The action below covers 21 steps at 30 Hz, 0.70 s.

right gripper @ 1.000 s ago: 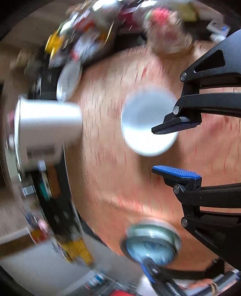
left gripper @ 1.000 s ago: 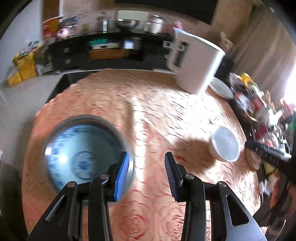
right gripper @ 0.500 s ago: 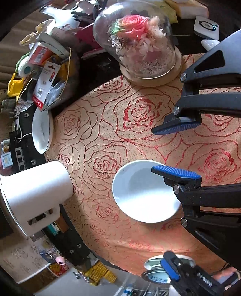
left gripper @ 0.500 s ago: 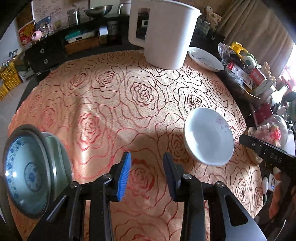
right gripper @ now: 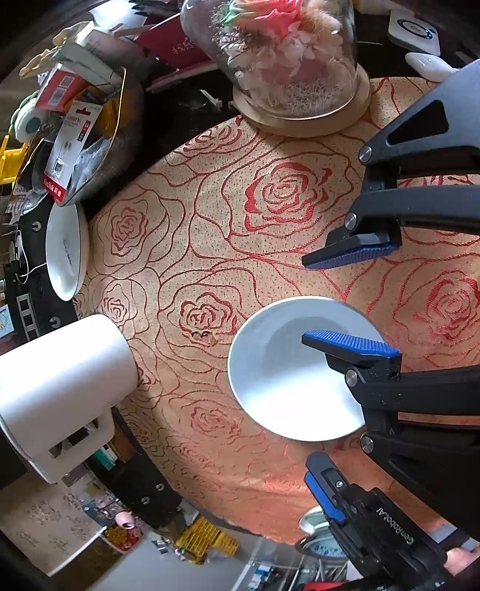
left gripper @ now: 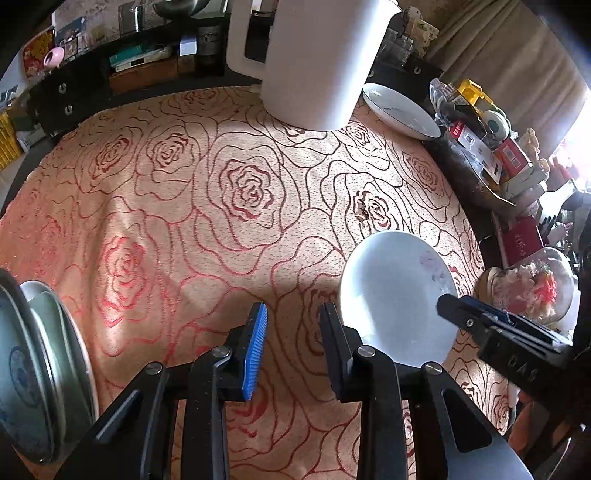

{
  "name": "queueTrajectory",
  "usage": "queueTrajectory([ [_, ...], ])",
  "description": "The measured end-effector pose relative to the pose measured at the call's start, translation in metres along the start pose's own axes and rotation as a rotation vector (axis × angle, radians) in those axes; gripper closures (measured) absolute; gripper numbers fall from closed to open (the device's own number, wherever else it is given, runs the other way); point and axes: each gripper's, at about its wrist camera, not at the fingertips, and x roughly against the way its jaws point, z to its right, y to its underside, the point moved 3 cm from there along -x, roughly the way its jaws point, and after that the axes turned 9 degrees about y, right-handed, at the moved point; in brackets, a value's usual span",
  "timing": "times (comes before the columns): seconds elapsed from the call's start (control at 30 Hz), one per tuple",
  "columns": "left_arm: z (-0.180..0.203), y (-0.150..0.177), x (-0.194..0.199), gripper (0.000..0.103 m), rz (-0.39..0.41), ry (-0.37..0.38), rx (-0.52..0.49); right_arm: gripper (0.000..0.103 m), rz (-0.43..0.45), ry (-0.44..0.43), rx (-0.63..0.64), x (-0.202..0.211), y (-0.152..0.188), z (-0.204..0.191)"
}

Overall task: Organize plates and bowls
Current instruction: 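Move the left tool to the white bowl and grip its rim, then lift the white bowl with the left tool and carry it toward the stack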

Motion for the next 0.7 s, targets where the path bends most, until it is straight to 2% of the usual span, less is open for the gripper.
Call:
queueTrajectory([
  [0.2, 0.003, -0.001, -0.018, 0.082, -0.035, -0.004, 0.007, 0.0, -0.008, -0.024, -0.026, -0.012, -0.003, 0.001],
  [0.33, 0.004, -0.002, -0.026, 0.092, -0.053, -0.006, 0.017, 0.0, -0.021, -0.041, -0.034, -0.019, -0.002, -0.001],
  [0.7, 0.0, -0.007, -0.024, 0.098, -0.021, 0.063, 0.067, 0.0, -0.008, -0.043, -0.039, -0.024, -0.003, -0.001],
])
